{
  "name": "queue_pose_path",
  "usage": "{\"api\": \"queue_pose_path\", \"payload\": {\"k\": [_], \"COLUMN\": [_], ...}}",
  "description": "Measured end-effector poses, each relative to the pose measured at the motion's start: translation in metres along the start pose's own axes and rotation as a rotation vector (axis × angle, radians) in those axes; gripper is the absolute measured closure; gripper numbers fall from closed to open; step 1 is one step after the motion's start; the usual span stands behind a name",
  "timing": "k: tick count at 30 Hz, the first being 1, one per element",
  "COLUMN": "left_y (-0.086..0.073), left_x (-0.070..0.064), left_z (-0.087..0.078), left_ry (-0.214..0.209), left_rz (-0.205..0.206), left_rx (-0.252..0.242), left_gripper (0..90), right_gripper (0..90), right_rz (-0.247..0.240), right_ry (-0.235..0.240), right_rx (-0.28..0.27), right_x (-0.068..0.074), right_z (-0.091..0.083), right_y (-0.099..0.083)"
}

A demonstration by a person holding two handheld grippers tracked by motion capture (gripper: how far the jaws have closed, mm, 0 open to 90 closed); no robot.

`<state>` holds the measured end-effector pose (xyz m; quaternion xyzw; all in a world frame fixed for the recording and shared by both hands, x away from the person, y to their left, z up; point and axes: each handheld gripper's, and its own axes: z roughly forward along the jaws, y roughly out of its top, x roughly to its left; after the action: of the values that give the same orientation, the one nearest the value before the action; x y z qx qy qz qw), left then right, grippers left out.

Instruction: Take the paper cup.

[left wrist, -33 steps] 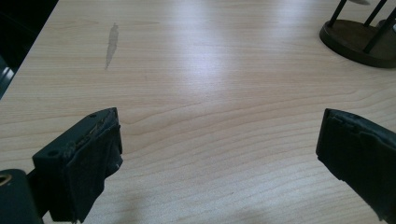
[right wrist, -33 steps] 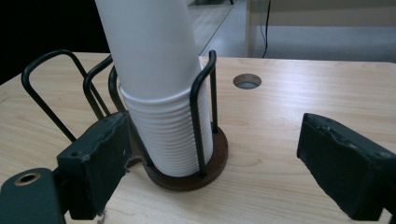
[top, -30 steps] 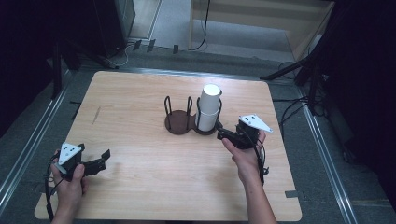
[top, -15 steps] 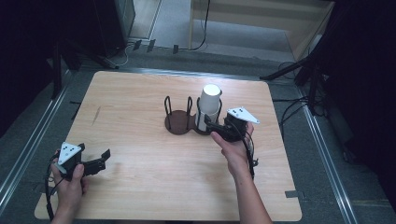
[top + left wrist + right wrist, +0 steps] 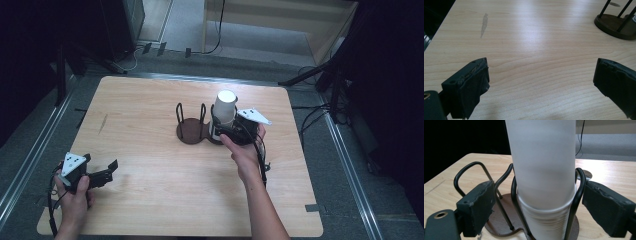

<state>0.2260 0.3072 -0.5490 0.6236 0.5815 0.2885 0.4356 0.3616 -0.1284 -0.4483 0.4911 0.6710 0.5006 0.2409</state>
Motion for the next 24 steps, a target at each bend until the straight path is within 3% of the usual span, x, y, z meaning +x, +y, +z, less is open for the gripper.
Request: {"api": "queue_pose_path", "payload": {"k": [24], "left_y": [0.0], "left_x": [0.0], "left_z": [0.001], "left_ry": [-0.006], "left_rz": [0.005], "left_rx": [0.006], "left_gripper": [1.0], "right_gripper": [19.7], "right_rz": [-0.002], "right_ry": [-0.074], "right_rx": [-0.039], "right_x": [0.001], "right_z": [0.024], "right_y": [0.005]}}
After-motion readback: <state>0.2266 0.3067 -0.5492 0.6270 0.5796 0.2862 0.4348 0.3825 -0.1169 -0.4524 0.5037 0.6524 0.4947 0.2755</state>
